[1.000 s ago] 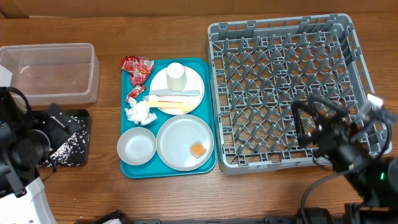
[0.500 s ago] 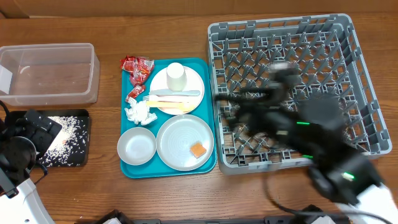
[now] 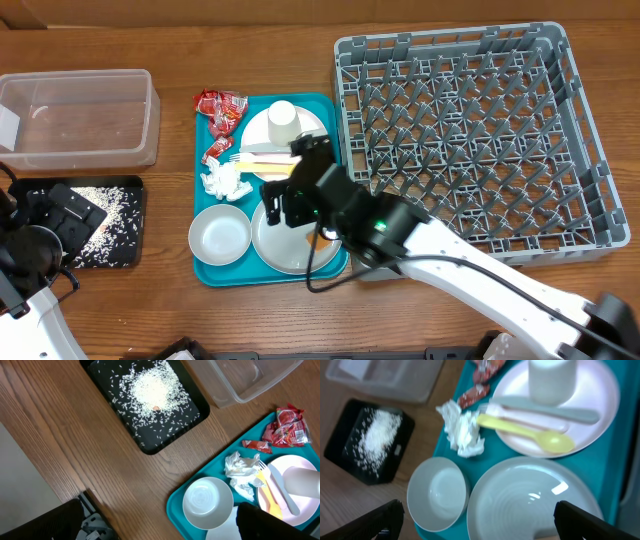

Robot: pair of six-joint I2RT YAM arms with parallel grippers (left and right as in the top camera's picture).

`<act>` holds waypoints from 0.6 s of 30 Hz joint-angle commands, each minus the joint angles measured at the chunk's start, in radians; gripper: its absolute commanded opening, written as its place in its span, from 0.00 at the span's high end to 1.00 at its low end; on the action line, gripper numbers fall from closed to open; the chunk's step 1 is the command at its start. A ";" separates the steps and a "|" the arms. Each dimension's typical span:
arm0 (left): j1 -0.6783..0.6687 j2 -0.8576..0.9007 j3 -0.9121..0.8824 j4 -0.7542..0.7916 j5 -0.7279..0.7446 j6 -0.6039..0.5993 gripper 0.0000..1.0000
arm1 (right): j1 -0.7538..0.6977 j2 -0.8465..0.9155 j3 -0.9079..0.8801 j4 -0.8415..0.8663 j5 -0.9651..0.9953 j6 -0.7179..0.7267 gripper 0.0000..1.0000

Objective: Sort waste into correct bins and load items into the dishwasher rack
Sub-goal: 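Swing the right gripper left over the teal tray toward the bowl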

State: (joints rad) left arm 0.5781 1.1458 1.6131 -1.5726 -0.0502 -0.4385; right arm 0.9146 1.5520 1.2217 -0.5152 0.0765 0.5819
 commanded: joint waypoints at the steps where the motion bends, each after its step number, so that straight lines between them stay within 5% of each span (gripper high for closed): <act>1: 0.006 0.000 0.009 -0.002 -0.013 0.029 0.00 | 0.003 0.061 0.032 0.013 -0.146 0.017 0.00; 18: 0.006 0.000 0.009 -0.001 -0.012 0.065 0.00 | 0.131 0.223 0.034 0.149 -0.245 -0.065 0.00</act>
State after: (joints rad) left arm 0.5781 1.1458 1.6131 -1.5730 -0.0502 -0.3923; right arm 1.0267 1.7798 1.2285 -0.3779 -0.1528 0.5594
